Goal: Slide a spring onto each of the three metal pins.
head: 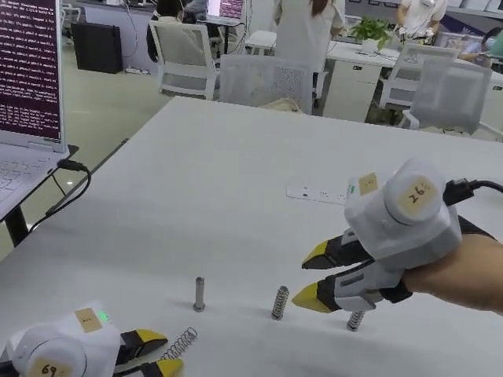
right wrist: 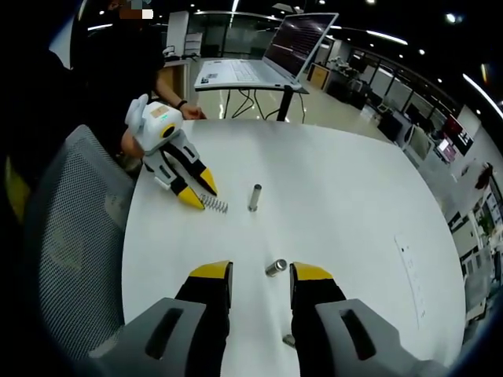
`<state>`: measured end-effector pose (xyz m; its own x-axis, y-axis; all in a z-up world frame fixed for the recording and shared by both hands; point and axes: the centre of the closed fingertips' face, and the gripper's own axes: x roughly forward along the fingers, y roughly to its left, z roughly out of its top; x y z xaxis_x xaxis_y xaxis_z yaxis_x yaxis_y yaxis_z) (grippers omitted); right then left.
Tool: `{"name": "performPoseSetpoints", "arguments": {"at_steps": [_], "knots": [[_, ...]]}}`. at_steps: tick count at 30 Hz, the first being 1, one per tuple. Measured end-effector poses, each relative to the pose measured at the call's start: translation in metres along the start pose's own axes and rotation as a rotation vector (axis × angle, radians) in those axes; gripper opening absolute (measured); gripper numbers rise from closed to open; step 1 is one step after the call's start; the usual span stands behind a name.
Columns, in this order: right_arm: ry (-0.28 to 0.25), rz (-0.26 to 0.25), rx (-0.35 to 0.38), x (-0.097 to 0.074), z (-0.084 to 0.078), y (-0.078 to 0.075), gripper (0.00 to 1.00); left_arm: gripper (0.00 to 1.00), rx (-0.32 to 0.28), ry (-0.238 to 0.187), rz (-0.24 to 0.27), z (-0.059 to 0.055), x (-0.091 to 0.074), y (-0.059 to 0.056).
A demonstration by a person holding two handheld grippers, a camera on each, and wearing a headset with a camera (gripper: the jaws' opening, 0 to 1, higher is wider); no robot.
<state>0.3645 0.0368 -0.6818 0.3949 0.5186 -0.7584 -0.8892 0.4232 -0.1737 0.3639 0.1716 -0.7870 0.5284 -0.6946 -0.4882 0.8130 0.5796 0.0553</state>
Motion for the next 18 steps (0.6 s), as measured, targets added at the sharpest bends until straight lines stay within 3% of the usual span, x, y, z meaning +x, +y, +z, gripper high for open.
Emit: {"name": "performPoseSetpoints", "arguments": {"at_steps": [10,18], "knots": [[0.002,0.003,-0.008,-0.0002,0.001,0.0015,0.26,0.03,0.008,0.004,-0.01,-0.0015,-0.0015,-0.0022],[-0.001,-0.001,-0.022,-0.0042,0.0046,0.0024,0.26,0.03,0.016,0.01,-0.018,-0.0009,-0.0015,-0.0035]]}}
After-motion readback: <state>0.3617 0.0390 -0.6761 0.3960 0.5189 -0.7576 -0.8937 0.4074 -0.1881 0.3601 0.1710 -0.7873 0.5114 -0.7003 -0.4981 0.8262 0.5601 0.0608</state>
